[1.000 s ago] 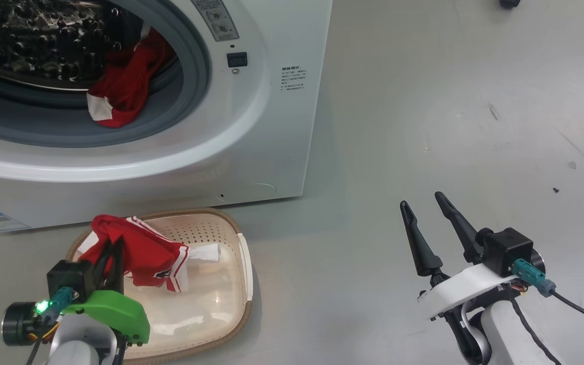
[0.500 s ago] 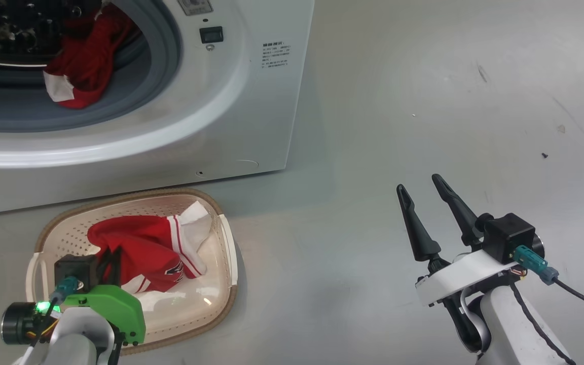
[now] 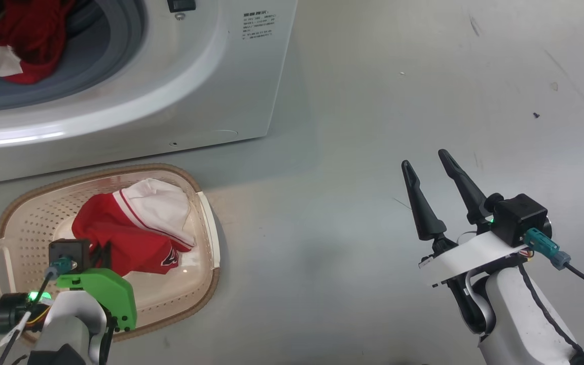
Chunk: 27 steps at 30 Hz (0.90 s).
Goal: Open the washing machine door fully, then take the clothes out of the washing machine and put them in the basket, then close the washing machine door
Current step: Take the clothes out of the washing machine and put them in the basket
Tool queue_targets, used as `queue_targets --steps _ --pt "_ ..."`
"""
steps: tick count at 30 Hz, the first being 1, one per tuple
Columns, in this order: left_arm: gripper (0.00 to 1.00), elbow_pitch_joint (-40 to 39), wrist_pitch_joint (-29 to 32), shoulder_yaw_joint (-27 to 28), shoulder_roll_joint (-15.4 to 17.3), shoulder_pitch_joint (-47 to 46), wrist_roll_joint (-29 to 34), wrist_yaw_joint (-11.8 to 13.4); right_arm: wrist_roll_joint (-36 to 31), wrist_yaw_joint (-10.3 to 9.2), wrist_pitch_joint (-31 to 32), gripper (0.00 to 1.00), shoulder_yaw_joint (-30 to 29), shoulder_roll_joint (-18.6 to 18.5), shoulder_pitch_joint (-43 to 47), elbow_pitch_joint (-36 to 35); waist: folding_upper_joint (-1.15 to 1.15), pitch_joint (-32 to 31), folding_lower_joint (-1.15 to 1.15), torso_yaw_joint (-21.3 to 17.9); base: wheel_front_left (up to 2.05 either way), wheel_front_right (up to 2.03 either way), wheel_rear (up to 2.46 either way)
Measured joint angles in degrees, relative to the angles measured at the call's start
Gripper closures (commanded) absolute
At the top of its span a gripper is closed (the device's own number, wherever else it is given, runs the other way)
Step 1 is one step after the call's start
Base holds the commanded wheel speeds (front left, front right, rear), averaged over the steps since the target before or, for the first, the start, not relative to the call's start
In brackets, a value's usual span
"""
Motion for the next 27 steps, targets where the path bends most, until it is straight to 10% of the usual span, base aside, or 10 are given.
queue_targets --steps 16,17,19,20,27 --pt "1.00 8.9 -0.7 0.9 0.4 -3.9 -0.2 0.6 0.0 0.00 0.0 0.00 -1.5 -0.1 -1.2 -0.4 0.00 3.4 0.00 -0.3 0.00 0.00 0.00" --pt "0.90 9.4 -0.9 1.0 0.5 -4.4 -0.4 0.6 0.0 0.00 0.0 0.00 -1.5 -0.1 -1.2 -0.4 0.00 3.4 0.00 -0.2 0.00 0.00 0.00" --pt "0.16 10.6 -1.4 1.2 0.7 -5.2 -0.5 0.5 0.0 0.00 0.0 0.00 -1.4 -0.1 -1.2 -0.3 0.00 3.4 0.00 -0.1 0.00 0.00 0.00" --pt "0.00 11.2 -1.4 1.2 1.0 -5.5 -0.5 0.5 0.0 0.00 0.0 0.00 -1.4 -0.1 -1.3 -0.3 0.00 3.4 0.00 0.0 0.00 0.00 0.00" --pt "0.00 17.0 -2.4 1.7 1.7 -6.4 -1.8 -0.9 0.0 0.00 0.0 0.00 -1.4 -0.1 -2.1 0.3 0.00 2.7 0.00 0.3 0.00 0.00 0.00"
